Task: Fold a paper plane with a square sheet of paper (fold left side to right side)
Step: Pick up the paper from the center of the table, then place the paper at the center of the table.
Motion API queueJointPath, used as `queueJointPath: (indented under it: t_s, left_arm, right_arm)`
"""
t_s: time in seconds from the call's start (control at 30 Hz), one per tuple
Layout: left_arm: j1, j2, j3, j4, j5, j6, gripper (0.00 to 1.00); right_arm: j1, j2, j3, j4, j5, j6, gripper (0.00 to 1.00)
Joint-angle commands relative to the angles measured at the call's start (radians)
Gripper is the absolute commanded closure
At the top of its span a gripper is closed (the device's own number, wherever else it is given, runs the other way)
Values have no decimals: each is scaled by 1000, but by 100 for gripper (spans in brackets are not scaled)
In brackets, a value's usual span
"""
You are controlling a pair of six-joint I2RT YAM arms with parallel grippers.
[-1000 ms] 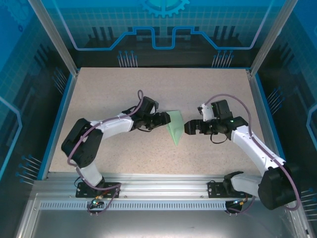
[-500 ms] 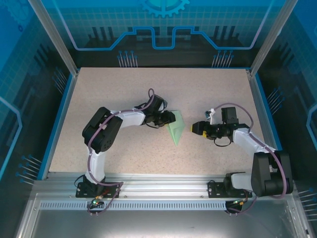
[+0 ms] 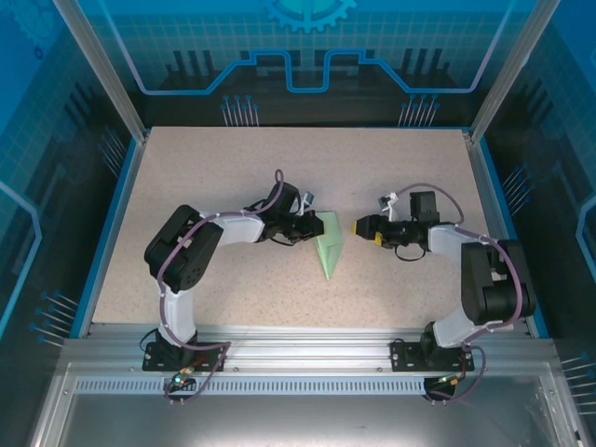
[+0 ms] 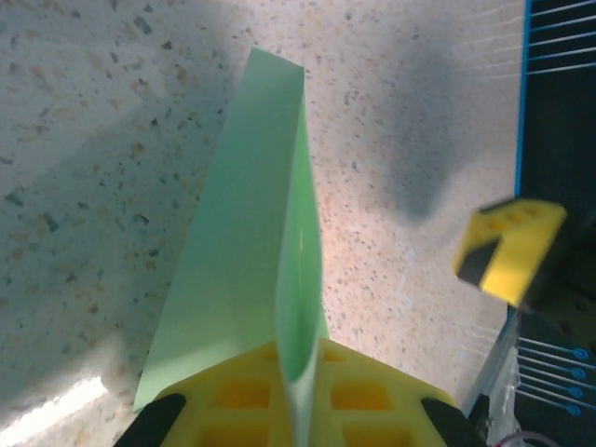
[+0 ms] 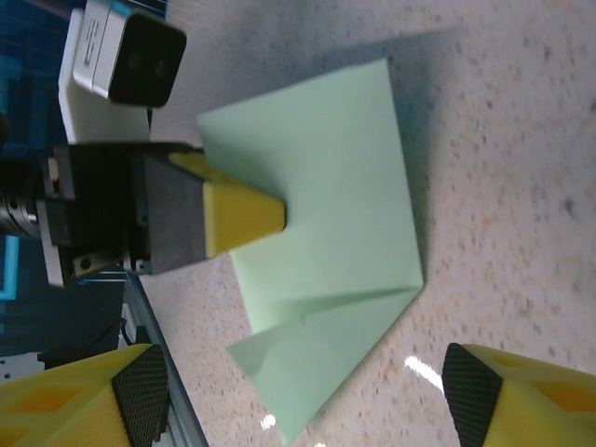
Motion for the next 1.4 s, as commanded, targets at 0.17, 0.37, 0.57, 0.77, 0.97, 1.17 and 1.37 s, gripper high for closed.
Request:
queueJointPath:
  t_s: [0.17, 0.37, 0.57, 0.77, 0.97, 1.17, 1.37]
  left_arm:
    - [34, -71, -64, 153, 173, 61, 97]
    - [35, -70, -60, 161, 201, 74, 97]
    - [36, -43, -40, 175, 232, 65, 98]
    - [36, -24, -16, 123, 207, 88, 89]
    - [37, -89, 39, -88, 57, 188, 61]
    - [39, -283, 43, -353, -246, 315, 47]
    - [-32, -476, -40, -465, -432, 358, 42]
  right_arm:
    - [19, 177, 120, 103, -147, -20, 19]
    - [57, 260, 158, 131, -194, 14, 25]
    - [81, 297, 159, 154, -194, 44, 35]
    - [86, 298, 154, 164, -196, 66, 77]
    - [88, 247, 124, 132, -133, 100, 96]
    - [106, 156, 116, 43, -68, 131, 96]
    - [130, 73, 97, -9, 28, 211, 96]
